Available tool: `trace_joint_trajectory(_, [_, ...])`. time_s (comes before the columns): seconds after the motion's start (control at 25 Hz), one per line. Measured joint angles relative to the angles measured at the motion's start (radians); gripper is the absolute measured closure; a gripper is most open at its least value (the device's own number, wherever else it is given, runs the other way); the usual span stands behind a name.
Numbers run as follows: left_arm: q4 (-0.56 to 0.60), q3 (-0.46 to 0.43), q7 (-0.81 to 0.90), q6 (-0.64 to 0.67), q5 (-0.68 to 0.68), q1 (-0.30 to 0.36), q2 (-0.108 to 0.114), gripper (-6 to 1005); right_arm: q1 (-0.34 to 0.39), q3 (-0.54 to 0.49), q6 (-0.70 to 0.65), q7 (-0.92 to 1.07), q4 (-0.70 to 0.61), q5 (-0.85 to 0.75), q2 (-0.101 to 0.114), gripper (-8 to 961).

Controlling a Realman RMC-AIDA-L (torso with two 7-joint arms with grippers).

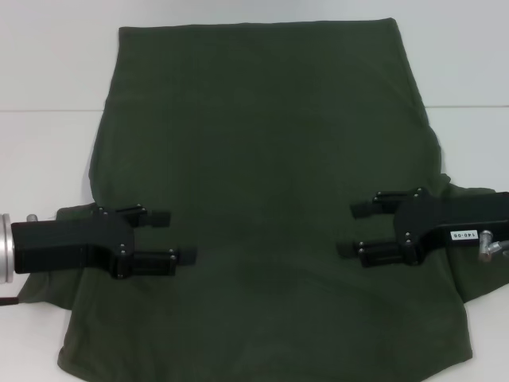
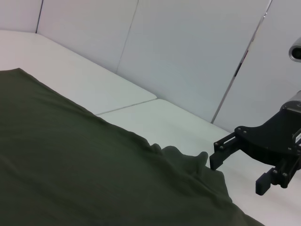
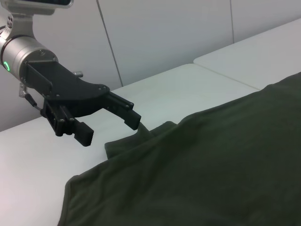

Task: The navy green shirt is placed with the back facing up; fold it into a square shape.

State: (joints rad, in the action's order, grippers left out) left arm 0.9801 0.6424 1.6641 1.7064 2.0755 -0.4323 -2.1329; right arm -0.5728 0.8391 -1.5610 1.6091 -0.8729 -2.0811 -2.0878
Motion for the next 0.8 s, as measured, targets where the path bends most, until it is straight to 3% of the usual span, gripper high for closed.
trace_joint_trajectory(0.8, [0.002, -0.027, 0.061, -0.036, -0.002, -0.009, 0.001, 69, 0.004, -0.018, -0.005, 0.014, 0.013, 0.009, 0.000, 128])
